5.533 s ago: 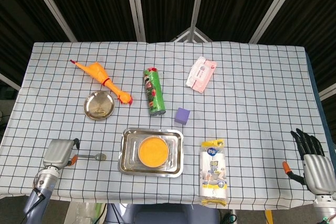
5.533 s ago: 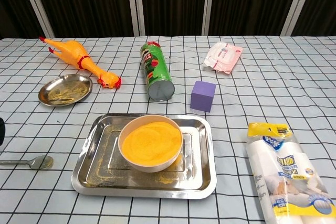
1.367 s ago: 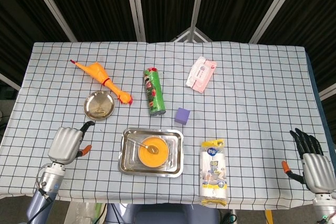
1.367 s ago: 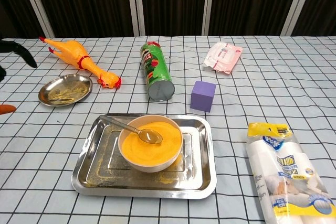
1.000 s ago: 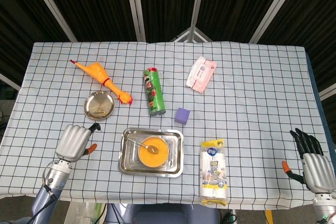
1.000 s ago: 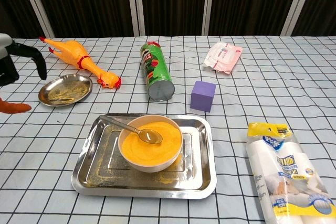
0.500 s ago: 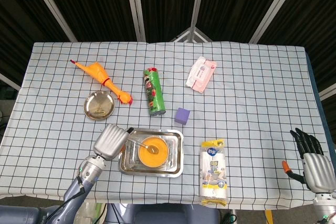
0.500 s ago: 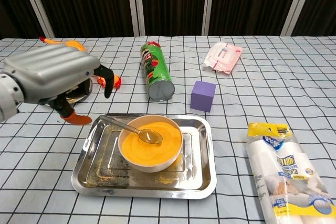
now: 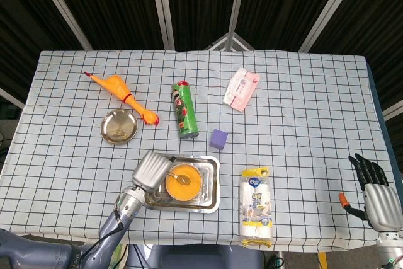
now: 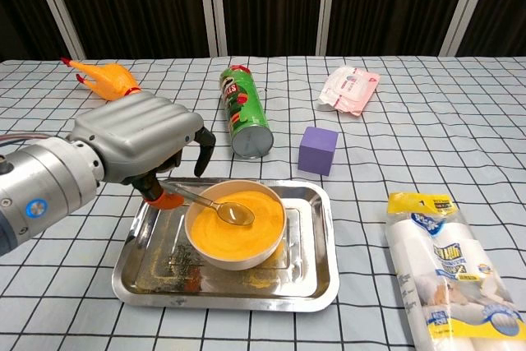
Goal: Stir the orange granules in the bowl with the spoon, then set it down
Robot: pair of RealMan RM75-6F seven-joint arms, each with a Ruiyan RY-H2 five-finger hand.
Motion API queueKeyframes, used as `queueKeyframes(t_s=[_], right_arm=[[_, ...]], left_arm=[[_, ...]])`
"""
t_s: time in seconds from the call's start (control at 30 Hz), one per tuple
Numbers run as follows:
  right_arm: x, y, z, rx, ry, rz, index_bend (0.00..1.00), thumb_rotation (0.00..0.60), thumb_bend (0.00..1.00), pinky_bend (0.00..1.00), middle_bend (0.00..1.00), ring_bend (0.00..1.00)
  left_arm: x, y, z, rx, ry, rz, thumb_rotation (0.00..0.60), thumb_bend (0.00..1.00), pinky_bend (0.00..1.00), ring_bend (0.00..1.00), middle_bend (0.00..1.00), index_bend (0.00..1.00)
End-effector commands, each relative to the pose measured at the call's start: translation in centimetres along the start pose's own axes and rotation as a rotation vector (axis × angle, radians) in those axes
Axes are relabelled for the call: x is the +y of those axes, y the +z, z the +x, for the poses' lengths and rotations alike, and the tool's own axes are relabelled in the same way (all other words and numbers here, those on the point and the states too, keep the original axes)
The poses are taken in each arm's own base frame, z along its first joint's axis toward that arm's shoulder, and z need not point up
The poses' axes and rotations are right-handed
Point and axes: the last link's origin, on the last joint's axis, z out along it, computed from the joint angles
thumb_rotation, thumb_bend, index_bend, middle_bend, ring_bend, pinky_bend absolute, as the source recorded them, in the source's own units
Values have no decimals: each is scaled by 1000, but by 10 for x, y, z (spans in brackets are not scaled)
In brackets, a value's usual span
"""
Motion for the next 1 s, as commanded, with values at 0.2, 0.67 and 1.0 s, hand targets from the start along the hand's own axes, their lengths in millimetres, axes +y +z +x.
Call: queueKeyframes(t_s=[0.2, 0.67, 1.0], right_arm=[[0, 0, 0, -1, 1, -3, 0, 600, 405, 0, 0, 0], [0, 0, 0, 0, 1, -3, 0, 600, 404, 0, 0, 0], [1, 0, 0, -1, 4, -6, 0, 600, 404, 0, 0, 0]], left_arm=[[2, 1, -3, 0, -5, -2, 600, 359, 950, 983, 1000, 506], [-3, 2, -11, 2, -15, 14, 600, 382, 950, 983, 1000, 524], [0, 4, -15, -9, -21, 14, 600, 390, 950, 983, 1000, 525]])
